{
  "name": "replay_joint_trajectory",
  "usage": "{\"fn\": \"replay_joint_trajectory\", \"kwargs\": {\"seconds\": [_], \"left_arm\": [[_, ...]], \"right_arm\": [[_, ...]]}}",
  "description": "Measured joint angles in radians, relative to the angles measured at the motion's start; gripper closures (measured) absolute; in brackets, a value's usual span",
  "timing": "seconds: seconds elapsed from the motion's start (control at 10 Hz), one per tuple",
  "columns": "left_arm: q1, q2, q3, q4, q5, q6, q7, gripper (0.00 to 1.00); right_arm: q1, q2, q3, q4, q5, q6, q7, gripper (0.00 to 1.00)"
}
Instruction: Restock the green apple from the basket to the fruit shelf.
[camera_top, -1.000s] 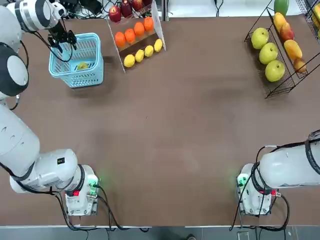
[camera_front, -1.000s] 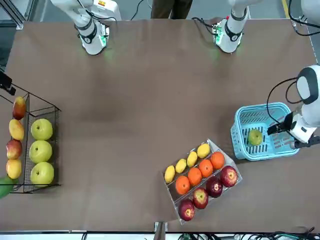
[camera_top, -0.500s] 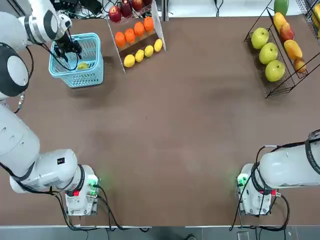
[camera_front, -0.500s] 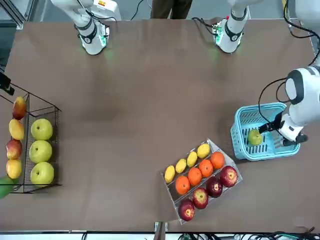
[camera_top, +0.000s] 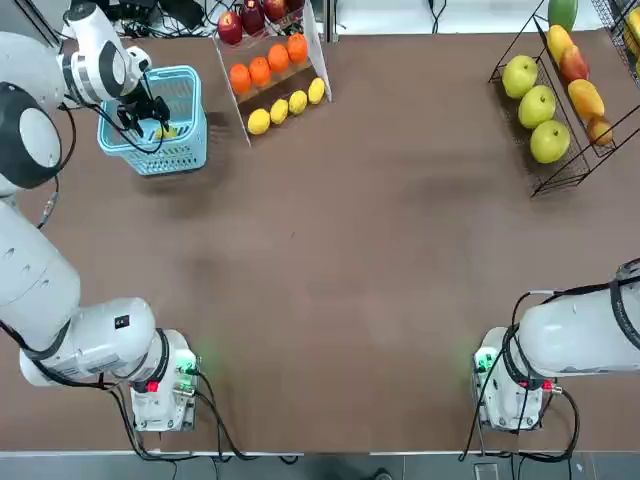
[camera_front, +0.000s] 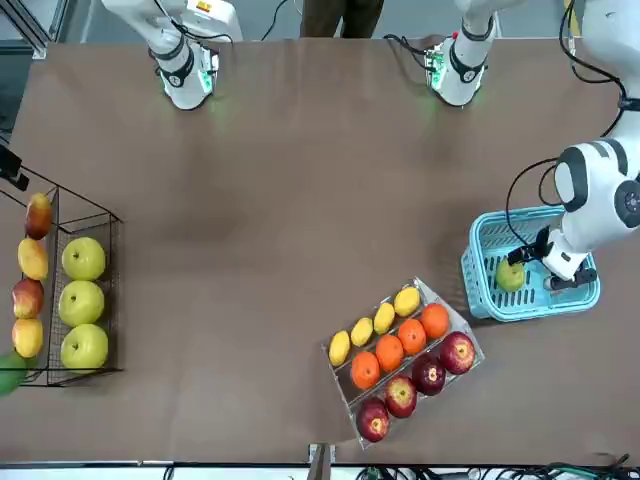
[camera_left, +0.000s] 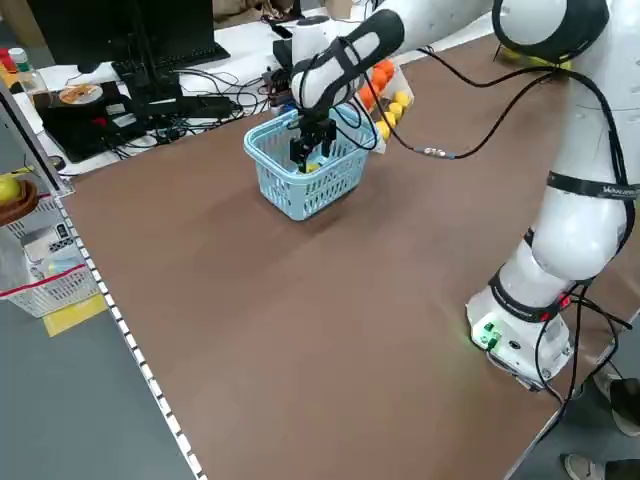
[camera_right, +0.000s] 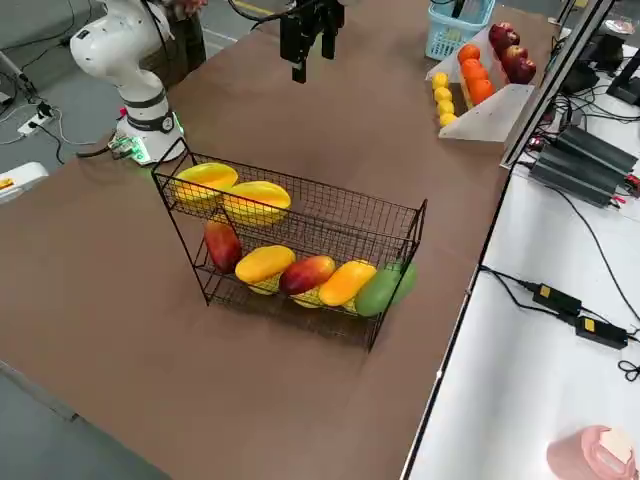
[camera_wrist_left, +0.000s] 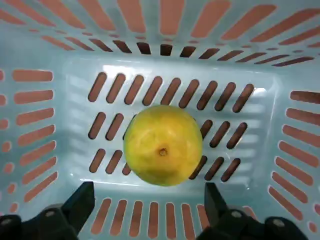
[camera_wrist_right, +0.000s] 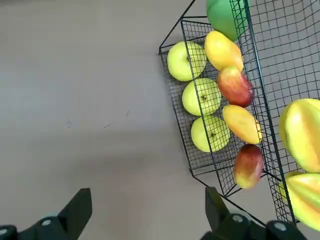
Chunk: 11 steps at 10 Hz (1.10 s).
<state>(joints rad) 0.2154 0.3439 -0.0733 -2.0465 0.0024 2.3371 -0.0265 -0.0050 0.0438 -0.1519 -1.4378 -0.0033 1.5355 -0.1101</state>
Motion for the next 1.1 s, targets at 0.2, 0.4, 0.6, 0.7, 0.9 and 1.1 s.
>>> {"fn": "replay_joint_trajectory", "kwargs": {"seconds": [0.2, 0.4, 0.6, 0.7, 0.9, 1.1], "left_arm": [[-0.013, 0.023, -0.003, -0.001, 0.015, 0.007, -0.001, 0.03], [-0.019, 0.067, -0.005, 0.006, 0.031, 0.025, -0.016, 0.03], [-0.013, 0.077, -0.005, 0.014, 0.035, 0.028, -0.014, 0.03], [-0.013, 0.077, -0.005, 0.018, 0.036, 0.028, -0.014, 0.03], [-0.014, 0.077, -0.006, 0.021, 0.037, 0.029, -0.014, 0.03], [-0.014, 0.081, -0.006, 0.038, 0.037, 0.031, -0.014, 0.03]], "right_arm": [[0.000, 0.000, 0.001, 0.000, 0.000, 0.000, 0.000, 0.00], [0.000, 0.000, 0.002, 0.000, 0.000, 0.000, 0.000, 0.00], [0.000, 0.000, 0.004, 0.000, 0.000, 0.000, 0.000, 0.00], [0.001, 0.000, 0.005, 0.000, 0.000, 0.000, 0.000, 0.00], [0.001, 0.000, 0.009, 0.000, 0.000, 0.000, 0.000, 0.00], [0.001, 0.001, 0.017, -0.004, 0.000, -0.001, 0.000, 0.00]]}}
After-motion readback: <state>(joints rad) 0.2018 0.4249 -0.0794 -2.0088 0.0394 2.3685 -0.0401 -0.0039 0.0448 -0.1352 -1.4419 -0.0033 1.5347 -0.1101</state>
